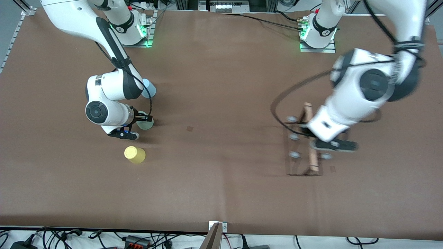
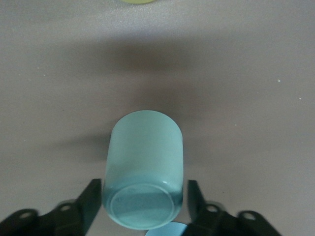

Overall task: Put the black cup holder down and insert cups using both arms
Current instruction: 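Carry the rack to mid-table with the left gripper while the right gripper lifts the cup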

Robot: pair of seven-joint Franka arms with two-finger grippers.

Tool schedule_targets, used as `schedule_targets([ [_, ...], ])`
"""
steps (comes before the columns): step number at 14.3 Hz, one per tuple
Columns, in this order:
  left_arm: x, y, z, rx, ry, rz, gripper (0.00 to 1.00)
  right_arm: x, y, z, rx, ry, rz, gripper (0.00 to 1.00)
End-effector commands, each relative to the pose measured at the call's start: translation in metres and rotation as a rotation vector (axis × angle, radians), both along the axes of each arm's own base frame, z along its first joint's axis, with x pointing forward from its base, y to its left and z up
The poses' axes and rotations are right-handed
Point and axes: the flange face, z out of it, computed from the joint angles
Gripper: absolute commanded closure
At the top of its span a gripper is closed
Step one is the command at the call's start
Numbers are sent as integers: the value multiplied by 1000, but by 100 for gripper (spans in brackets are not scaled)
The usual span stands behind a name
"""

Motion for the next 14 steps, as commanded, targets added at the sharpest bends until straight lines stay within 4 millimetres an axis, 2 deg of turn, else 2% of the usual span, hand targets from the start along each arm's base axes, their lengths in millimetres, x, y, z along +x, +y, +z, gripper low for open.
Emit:
schedule_targets([
  [1, -11, -68, -7, -33, 34, 42, 99, 3, 3, 4, 8, -10, -14, 64],
  [3, -23, -114, -21, -34, 47, 71, 99, 11, 6, 19, 14, -18, -7, 72],
  [4, -31, -140, -28, -36, 52, 81, 99, 20, 8, 37, 19, -19, -3, 72],
  [6, -44, -178, -37, -37, 57, 83, 99, 37, 11, 83, 24, -6, 0, 72],
  [7, -47, -192, -43, -38, 58, 91, 99, 47, 10, 109, 27, -4, 1, 72],
  [8, -48, -201, -46, -48, 51, 100, 99, 52, 11, 125, 29, -5, 2, 72],
  [10, -58, -227, -56, -77, 26, 119, 99, 58, 9, 138, 32, -19, 1, 72],
  [14, -70, -249, -88, -54, 22, 91, 99, 59, 3, 132, 25, -4, -12, 72],
])
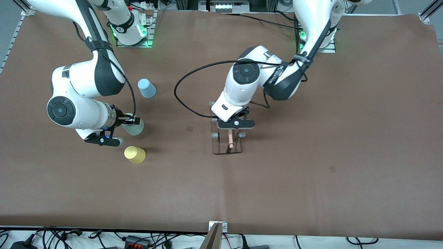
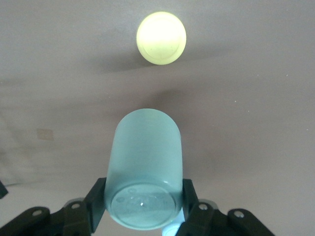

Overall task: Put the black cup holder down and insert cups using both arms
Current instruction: 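Carry the rack to mid-table with the left gripper while the right gripper lifts the cup, then set the teal cup onto the rack with the right gripper while the left gripper withdraws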

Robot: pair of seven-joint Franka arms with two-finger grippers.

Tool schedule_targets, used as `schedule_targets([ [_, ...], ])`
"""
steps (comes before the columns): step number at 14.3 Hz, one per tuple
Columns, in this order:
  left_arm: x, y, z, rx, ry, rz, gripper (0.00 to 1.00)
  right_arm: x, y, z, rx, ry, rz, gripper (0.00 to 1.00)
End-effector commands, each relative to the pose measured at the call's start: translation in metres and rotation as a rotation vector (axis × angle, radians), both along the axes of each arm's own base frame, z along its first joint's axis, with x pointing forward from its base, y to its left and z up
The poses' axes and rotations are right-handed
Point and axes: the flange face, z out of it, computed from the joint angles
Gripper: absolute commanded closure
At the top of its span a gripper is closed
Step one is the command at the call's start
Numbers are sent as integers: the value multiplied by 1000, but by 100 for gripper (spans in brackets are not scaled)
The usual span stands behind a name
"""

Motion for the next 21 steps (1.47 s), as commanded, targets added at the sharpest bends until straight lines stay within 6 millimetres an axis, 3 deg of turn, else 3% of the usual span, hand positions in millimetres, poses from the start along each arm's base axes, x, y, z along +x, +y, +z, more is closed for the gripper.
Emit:
schedule_targets([
  [1, 0, -17, -8, 2, -41, -14, 98, 0, 0, -7, 3, 27, -13, 72],
  [3, 2, -20, -15, -7, -64, -16, 87, -2, 0, -9, 1, 38, -13, 72],
  [4, 1, -21, -14, -12, -62, -15, 58, -1, 0, -9, 1, 38, -15, 72],
  [5, 4, -18, -5, -19, -67, -9, 47, -1, -1, -10, 1, 38, -16, 72],
  [6, 8, -12, 11, -29, -83, 1, 29, -1, -1, -12, 0, 42, -16, 72],
  [7, 12, -1, 35, -28, -93, 7, 27, -1, -1, -11, 1, 39, -16, 72],
  [10, 49, 88, 96, 27, -61, 89, 0, 1, 4, -1, 8, 19, -4, 72],
  [12, 83, 176, 132, 45, -70, 87, 0, 4, 29, 20, 35, -15, 11, 72],
  [13, 87, 208, 144, 63, -50, 56, 0, 1, 52, 30, 57, -16, -12, 72],
  [14, 85, 236, 162, 78, -21, 31, 0, -4, 75, 40, 81, -18, -37, 72],
  [15, 85, 267, 193, 85, -37, 40, 0, -12, 102, 47, 100, -15, -61, 72],
  [17, 87, 333, 226, 128, -48, 28, 0, -26, 144, 56, 103, -12, -106, 72],
  [19, 68, 376, 265, 146, -47, -23, 0, -44, 178, 57, 107, 8, -134, 72],
  [20, 56, 393, 277, 152, -28, -50, 0, -50, 192, 58, 119, 19, -162, 72],
  [21, 49, 399, 276, 154, 16, -90, 0, -60, 210, 55, 130, 42, -188, 72],
])
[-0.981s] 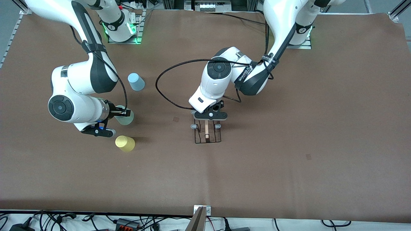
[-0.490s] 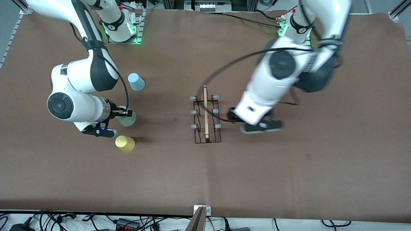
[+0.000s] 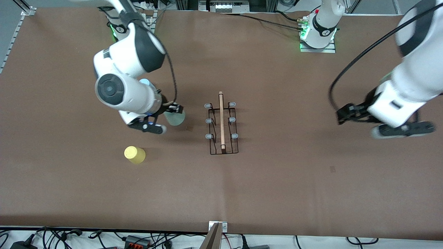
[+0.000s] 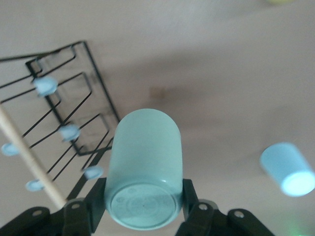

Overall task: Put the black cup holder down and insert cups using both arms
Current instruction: 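Set the teal cup onto the rack with the right gripper while the left gripper withdraws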

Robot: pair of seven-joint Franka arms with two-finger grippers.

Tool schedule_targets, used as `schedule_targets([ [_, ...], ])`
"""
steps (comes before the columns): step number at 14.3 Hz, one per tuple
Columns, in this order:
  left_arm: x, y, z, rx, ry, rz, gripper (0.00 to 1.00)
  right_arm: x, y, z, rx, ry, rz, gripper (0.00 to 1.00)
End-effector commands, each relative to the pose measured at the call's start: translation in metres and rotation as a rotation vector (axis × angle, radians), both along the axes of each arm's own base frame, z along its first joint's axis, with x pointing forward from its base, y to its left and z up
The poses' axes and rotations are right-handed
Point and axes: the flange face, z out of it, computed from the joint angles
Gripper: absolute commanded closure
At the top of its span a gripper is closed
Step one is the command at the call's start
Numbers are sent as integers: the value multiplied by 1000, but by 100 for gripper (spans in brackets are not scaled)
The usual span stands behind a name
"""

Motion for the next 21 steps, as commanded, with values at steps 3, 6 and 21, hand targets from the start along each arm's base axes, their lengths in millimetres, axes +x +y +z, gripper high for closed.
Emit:
schedule_targets([
  [3, -22, 22, -1, 18, 97, -75, 0, -32, 61, -8, 5, 51, -79, 72],
  [6, -24, 46, -14, 21, 116, -70, 0, -36, 80, -25, 1, 39, -110, 72],
  [21, -61, 83, -50, -50, 16, -54, 0, -25, 98, -47, -16, 15, -193, 0],
])
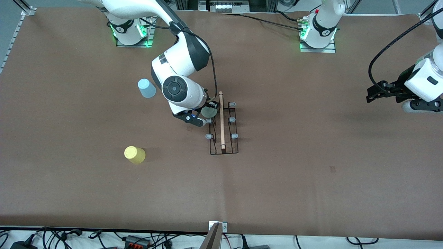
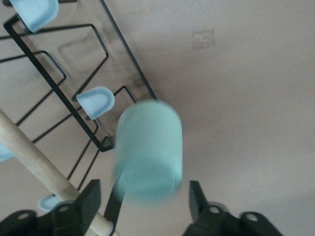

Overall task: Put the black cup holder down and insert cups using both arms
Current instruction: 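Move the right gripper over to the yellow cup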

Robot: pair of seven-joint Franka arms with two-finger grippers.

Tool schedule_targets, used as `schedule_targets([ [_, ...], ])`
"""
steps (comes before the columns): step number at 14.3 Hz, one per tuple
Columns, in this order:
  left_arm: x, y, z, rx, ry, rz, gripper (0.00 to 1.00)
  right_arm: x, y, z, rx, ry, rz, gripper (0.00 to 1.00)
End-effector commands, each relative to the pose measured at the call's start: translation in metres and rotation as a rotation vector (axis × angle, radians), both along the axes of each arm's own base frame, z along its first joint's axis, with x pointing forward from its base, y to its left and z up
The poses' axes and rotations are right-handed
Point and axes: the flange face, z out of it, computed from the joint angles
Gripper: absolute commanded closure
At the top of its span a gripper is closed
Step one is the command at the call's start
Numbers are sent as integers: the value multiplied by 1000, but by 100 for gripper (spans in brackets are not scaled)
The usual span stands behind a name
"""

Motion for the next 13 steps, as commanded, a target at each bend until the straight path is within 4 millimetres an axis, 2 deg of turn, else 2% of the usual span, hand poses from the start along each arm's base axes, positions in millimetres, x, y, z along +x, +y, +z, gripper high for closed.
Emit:
schedule_targets([
  [1, -11, 6, -3, -21, -2, -5, 0, 22, -7, 43, 23, -36, -63, 0],
  [2, -11, 16, -4, -21, 2, 10, 0, 32, -22, 49, 15, -34, -85, 0],
  [3, -12, 17, 3, -19, -5, 13, 0, 45, -38, 56, 6, -51, -110, 0],
  [5, -14, 12, 10, -14, -1, 2, 0, 72, -81, 56, -83, -117, -139, 0],
  [9, -13, 8, 8, -14, 3, -2, 0, 127, -173, 23, -231, -215, -152, 0],
  [13, -12, -1, 7, -12, 6, -4, 0, 169, -266, -10, -203, -272, 61, 0],
])
